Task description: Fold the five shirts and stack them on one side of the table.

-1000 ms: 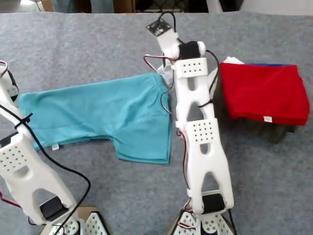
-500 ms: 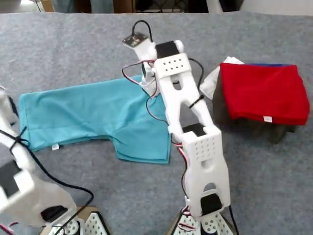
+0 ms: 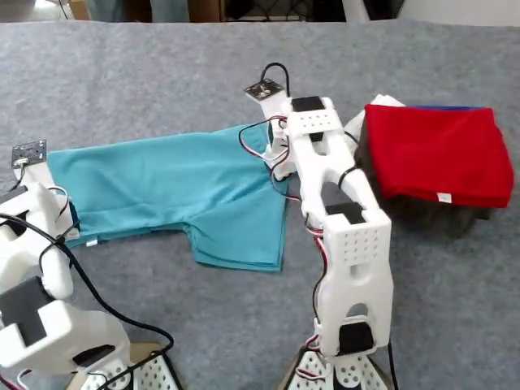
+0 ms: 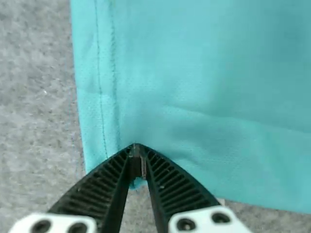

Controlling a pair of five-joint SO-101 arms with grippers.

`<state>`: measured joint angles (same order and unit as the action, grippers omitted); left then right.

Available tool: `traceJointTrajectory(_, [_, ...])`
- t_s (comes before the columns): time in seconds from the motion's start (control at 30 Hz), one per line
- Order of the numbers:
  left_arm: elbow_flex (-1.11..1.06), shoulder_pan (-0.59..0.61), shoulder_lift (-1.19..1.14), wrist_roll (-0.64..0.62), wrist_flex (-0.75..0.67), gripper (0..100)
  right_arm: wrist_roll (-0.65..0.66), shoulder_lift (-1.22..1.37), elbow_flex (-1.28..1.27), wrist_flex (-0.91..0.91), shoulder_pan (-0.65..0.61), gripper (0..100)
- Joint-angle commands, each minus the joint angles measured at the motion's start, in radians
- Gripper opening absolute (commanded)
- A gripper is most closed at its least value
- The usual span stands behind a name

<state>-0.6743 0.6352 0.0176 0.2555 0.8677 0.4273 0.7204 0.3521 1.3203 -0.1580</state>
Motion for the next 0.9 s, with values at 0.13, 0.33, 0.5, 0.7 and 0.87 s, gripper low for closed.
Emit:
traceJointTrajectory(0.13, [0.176, 0.004, 0.040, 0.003, 0.158, 3, 0.054, -0.125, 0.038, 0.089, -0.020, 1.5])
traceJointTrajectory(0.33, [0.211, -0.008, 0.218, 0.000, 0.212, 3, 0.083, -0.274, 0.039, 0.150, -0.074, 1.5])
traceJointTrajectory(0.5, [0.088, -0.001, 0.195, 0.005, 0.092, 3, 0.084, -0.340, 0.028, 0.186, -0.066, 1.5])
traceJointTrajectory(0.7, [-0.018, -0.001, 0.078, 0.005, -0.005, 3, 0.077, -0.318, -0.208, 0.080, -0.061, 1.5])
traceJointTrajectory(0.87, [-0.016, 0.004, 0.026, 0.005, -0.005, 3, 0.080, -0.314, -0.453, -0.160, -0.008, 1.5])
